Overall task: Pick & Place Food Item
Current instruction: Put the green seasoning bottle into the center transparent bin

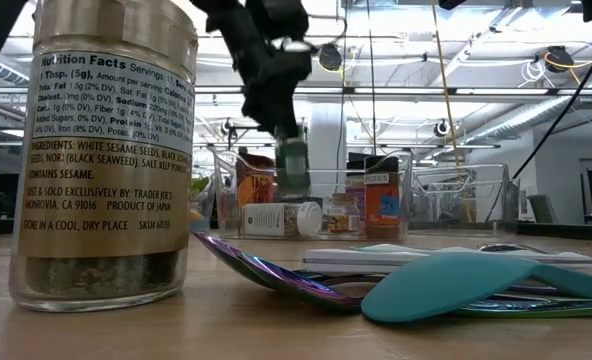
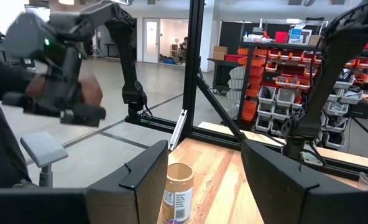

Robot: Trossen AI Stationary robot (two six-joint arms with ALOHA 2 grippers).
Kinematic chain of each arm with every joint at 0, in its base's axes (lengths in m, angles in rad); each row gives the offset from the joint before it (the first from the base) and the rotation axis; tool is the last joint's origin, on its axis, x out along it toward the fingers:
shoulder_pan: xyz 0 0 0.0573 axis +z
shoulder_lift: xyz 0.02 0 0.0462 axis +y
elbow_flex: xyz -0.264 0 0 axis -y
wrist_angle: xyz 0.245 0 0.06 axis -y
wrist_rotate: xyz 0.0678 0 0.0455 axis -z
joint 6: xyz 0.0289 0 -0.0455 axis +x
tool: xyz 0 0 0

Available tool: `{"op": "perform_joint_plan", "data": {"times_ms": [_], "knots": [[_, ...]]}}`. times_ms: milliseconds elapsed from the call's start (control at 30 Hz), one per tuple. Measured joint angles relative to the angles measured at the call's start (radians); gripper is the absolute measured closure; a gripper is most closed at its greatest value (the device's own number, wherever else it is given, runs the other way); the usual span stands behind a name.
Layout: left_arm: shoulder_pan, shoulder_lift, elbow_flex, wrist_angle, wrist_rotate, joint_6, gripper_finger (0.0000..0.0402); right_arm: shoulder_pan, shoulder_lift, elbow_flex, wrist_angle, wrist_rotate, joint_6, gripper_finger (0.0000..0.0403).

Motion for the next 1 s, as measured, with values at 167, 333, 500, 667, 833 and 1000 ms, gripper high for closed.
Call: {"op": "perform_joint_plan", "data": {"times_ms": [167,333,500,667,833,1000], "knots": [[0.029,0.055,-0.002,-0.001,-0.010,0.002,0.0190,0.000,0.000,0.000,-0.001,0.000,0.000,0.0206],[0.043,0.098,-0.002,0.031,-0.007,0.001,0.0190,0.000,0.000,0.000,-0.004,0.000,0.000,0.0206],[0.045,0.122,-0.002,0.054,-0.001,0.001,0.0190,0.000,0.000,0.000,-0.007,0.000,0.000,0.0206],[0.046,0.130,-0.002,0.046,0.000,-0.006,0.0190,0.000,0.000,0.000,-0.008,0.000,0.000,0.0206],[0.046,0.129,-0.002,0.026,-0.001,-0.026,0.0190,0.000,0.000,0.000,-0.008,0.000,0.000,0.0206],[0.045,0.129,-0.002,-0.013,-0.034,-0.029,0.0189,0.000,0.000,0.000,-0.008,0.000,0.000,0.0206]]}}
